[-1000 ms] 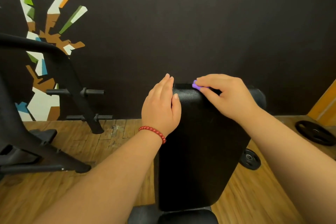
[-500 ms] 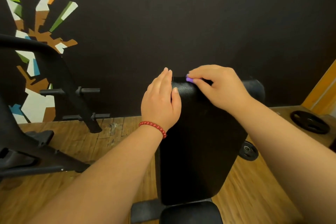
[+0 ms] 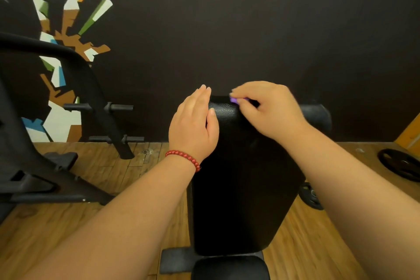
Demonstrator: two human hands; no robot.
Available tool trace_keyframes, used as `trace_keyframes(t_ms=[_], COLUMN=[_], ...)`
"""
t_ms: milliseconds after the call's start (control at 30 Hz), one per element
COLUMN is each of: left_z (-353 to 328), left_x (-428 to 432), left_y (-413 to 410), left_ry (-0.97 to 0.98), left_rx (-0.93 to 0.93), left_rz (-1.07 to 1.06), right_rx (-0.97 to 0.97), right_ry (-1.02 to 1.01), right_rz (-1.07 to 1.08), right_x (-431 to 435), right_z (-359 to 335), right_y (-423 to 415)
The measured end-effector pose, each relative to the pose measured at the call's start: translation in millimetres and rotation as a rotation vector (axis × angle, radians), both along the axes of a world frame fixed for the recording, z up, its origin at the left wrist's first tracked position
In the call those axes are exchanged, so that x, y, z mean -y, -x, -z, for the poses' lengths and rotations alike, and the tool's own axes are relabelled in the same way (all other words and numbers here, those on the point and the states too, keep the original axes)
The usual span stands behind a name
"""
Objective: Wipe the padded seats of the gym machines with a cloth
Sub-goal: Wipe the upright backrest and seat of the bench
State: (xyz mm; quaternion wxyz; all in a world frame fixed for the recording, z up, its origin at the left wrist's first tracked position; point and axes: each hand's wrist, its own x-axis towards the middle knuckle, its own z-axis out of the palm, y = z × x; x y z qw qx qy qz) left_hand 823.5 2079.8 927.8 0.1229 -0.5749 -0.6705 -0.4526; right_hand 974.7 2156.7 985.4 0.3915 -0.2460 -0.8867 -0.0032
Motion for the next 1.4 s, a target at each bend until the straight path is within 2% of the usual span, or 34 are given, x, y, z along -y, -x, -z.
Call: trace_keyframes(t_ms=[100,167,367,500,600,667,800,900,967,1133,1200,1333,1400], left_z=[0,0,-5,-16,-29,-40,-51,-48,-47,-33,-28,-27,-27], left_x=[0,1,2,4,2,-6,-25,-37,-47,-61,-64,-66,-65], left_y=[-2,-3,-10,-23,-38,-49,-68,-87,-96,-94,-92,-93,-95], left_ry=[0.016,0.001,0.028,0.073,0.152,0.185,0.275,0.240,0.225,0.077,0.051,0.030,0.024], left_rx=[0.000,-0.016,-0.030,-0.151,-0.248,-0.344,-0.374,-0.435,-0.486,-0.636,-0.633,-0.583,-0.574], left_rz=[-0.030,-0.047,-0.119,-0.260,-0.264,-0.239,-0.241,-0.222,-0.207,-0.225,-0.210,-0.189,-0.184], right_rx=[0.100,0.068,-0.009,0.050,0.176,0.148,0.040,-0.045,-0.060,0.115,0.050,-0.197,-0.249], right_ry=[0.018,0.030,0.064,0.069,0.078,0.067,-0.004,-0.105,-0.097,0.061,0.038,-0.072,-0.103], right_rz=[-0.092,-0.129,-0.011,-0.060,-0.151,-0.171,-0.044,0.008,0.010,-0.032,-0.032,-0.029,-0.043], right_x=[3,-3,-23,-23,-20,-22,-40,-46,-47,-62,-63,-64,-62], right_z=[-4,-2,3,-5,-11,-10,3,23,21,-10,-3,32,39], right_y=[22,7,-64,-29,-16,-35,-95,-117,-109,-85,-93,-114,-116])
